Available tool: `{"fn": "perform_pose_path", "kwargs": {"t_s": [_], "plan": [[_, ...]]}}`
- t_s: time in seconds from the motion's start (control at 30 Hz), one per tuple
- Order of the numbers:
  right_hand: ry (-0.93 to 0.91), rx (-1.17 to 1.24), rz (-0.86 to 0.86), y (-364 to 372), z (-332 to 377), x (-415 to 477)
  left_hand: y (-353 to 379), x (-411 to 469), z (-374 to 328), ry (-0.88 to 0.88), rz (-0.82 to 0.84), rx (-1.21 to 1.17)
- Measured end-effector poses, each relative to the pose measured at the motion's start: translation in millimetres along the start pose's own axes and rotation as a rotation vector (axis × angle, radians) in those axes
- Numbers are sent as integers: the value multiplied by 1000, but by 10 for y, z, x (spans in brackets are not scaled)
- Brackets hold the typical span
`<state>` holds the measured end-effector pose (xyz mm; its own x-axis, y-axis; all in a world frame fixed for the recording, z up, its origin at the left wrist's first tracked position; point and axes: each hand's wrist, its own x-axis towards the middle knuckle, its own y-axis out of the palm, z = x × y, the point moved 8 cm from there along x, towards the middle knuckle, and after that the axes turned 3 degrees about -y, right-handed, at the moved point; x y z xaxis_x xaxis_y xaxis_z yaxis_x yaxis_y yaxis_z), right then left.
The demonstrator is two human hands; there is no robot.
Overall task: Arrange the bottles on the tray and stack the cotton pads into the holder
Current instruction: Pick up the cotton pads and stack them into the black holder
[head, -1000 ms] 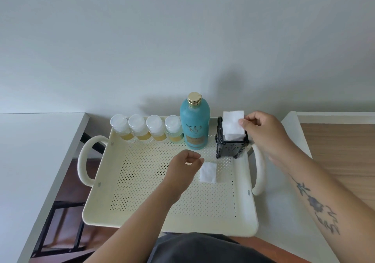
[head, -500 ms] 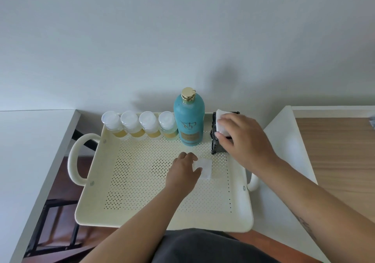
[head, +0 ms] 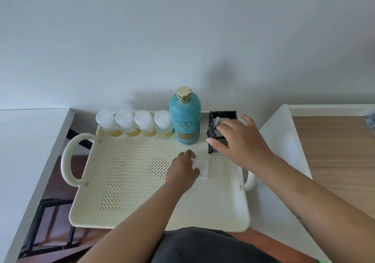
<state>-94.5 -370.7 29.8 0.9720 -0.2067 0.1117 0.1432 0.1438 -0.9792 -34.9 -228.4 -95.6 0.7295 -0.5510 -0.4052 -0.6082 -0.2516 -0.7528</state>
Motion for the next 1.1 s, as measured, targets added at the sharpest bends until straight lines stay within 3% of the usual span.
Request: {"fn": "perform_pose_path", "kwargs": {"t_s": [0.2, 0.5, 0.83, 1.1], "plan": [[-3, -8, 28, 33, 4, -6, -37, 15, 10, -14, -23, -60], [-32, 41, -71, 7, -34, -3, -323, -182, 159, -107, -78, -552], [-26, 279, -386, -465, 45, -158, -640, -332, -94, -43, -32, -888], [189, 675, -130, -294, 119, -279, -747, -388, -369, 120, 109, -1050]]}}
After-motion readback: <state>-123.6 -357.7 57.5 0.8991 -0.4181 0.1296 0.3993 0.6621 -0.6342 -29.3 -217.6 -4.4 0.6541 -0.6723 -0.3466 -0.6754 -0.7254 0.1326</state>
